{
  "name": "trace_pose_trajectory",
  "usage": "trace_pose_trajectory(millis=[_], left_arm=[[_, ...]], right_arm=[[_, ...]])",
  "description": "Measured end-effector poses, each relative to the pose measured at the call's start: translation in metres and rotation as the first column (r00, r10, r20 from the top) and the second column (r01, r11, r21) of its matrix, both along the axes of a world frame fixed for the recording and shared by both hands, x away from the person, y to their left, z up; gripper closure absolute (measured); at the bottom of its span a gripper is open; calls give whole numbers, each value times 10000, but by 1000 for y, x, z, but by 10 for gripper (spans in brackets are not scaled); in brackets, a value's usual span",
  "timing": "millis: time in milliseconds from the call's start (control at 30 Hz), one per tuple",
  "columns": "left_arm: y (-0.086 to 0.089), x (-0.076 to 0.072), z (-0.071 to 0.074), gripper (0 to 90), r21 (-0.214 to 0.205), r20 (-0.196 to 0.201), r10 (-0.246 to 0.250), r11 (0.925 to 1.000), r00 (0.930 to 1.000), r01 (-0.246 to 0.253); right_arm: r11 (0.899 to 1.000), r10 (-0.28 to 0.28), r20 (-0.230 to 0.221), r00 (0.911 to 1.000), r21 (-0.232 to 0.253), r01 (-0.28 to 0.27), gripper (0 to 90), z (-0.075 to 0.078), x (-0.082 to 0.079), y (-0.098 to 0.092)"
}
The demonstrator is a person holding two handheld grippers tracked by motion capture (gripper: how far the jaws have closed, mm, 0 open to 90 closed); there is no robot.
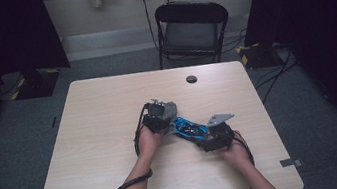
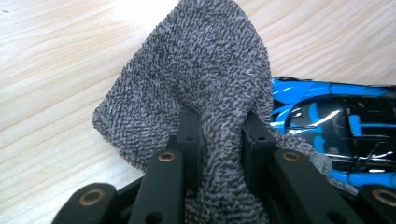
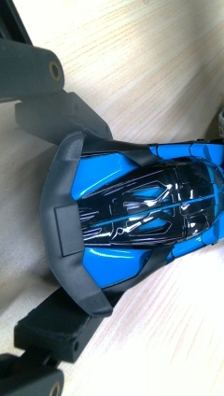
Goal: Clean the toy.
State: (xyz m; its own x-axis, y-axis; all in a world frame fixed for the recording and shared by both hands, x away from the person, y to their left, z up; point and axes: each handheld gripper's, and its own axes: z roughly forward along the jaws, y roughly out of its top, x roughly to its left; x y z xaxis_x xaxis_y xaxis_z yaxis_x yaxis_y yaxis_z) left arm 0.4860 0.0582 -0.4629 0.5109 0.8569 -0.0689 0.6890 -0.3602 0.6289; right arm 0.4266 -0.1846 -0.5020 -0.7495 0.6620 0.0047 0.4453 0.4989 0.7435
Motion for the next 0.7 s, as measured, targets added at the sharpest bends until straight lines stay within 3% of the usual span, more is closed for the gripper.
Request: trace_pose_trajectory(millis=[400,600,700], left_arm=[[15,1,-6,730,443,-74,266,9987,9996,-262],[23,-2,-1,730,511,12,302,9982,9995,-302],[26,-2,3,730,345,23,303,9989,9995,-304]], right_arm=[[10000,-6,-2,10000,4,6,242,0,0,0],[10000,-12,3,10000,9,12,242,0,0,0],[10000,-5,5,10000,3,5,242,0,0,0]])
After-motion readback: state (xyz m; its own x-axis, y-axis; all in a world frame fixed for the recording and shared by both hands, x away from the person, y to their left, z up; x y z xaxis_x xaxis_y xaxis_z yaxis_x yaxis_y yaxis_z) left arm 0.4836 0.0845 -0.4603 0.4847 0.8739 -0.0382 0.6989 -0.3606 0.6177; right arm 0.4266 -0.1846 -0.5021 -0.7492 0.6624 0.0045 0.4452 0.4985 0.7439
